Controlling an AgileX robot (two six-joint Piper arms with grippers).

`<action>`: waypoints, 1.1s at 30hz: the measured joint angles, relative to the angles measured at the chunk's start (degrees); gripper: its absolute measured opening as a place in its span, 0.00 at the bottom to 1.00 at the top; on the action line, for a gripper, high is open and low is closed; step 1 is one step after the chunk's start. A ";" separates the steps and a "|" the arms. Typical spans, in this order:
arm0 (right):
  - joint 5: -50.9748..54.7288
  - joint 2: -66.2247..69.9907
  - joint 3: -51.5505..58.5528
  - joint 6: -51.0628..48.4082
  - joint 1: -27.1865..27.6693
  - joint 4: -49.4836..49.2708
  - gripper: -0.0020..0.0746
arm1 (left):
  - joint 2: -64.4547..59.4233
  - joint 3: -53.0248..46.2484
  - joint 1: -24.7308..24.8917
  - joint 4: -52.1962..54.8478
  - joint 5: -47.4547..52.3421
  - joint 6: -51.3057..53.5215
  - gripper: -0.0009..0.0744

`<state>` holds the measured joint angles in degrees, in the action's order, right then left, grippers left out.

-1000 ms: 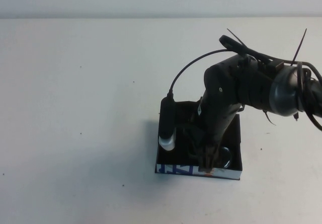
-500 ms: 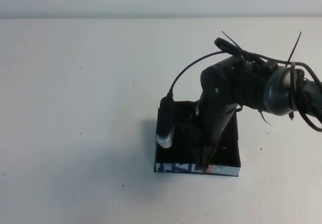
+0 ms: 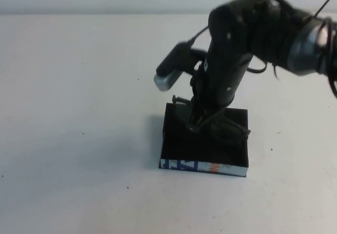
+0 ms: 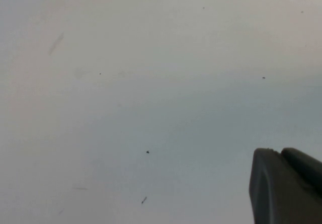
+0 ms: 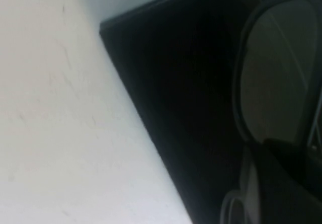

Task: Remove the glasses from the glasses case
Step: Pick up the glasses from the glasses case, then place the glasses on the table

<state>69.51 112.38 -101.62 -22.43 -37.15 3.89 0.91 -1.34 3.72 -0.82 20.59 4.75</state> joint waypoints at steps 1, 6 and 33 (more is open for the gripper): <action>0.10 -0.84 0.03 2.12 0.26 -0.59 0.07 | 0.00 0.00 0.00 0.00 0.00 0.00 0.01; 0.38 -8.68 3.84 9.52 3.77 -7.65 0.07 | 0.00 0.00 0.00 0.00 0.00 0.00 0.01; -25.99 -28.04 47.34 35.97 23.37 -7.36 0.07 | 0.00 0.00 0.00 0.00 0.00 0.00 0.01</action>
<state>43.52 84.34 -54.28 13.54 -13.78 -3.47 0.91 -1.34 3.72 -0.82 20.59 4.75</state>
